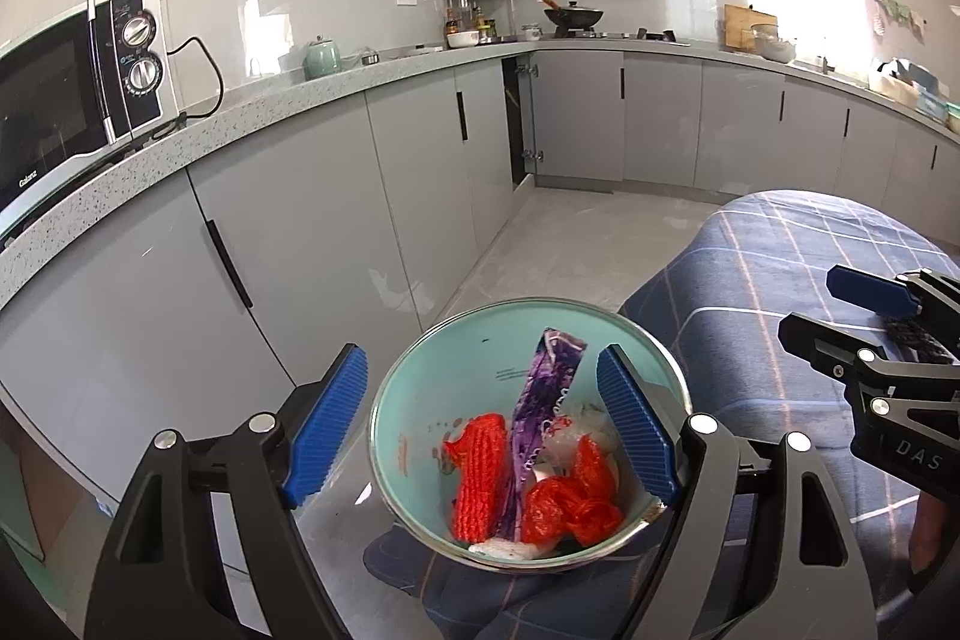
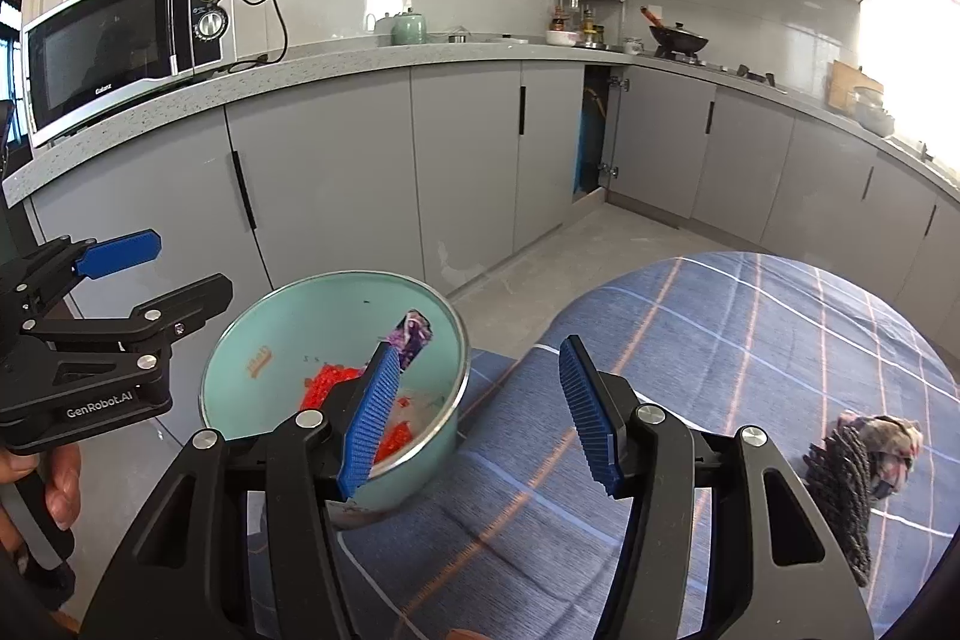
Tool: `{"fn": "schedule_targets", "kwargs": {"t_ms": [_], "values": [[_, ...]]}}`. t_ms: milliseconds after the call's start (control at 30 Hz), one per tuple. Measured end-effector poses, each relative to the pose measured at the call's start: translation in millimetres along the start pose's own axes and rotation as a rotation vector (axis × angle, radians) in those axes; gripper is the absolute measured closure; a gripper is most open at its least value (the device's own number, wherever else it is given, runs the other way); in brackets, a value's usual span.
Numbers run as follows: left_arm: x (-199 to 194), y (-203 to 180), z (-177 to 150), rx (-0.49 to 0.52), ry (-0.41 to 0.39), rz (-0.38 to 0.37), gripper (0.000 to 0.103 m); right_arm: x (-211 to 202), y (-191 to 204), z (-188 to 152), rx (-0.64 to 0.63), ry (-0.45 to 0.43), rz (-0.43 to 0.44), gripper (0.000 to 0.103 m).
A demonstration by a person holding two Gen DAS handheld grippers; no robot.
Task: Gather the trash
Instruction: 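Move both open tools from the bin back over the table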
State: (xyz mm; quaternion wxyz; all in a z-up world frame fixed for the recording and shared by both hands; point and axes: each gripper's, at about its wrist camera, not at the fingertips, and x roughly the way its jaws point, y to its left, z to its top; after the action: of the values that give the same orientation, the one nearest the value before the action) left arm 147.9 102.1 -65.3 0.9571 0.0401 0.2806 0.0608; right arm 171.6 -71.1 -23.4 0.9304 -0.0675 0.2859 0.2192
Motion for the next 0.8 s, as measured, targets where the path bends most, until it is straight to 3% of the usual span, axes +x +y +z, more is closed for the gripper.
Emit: {"fn": "schedule_targets", "kwargs": {"t_ms": [800], "values": [[-16,-73,11,0.087,-0.051,-0.101,0.017,-41,-70,-39,0.056,0.019,-0.163,0.040]]}}
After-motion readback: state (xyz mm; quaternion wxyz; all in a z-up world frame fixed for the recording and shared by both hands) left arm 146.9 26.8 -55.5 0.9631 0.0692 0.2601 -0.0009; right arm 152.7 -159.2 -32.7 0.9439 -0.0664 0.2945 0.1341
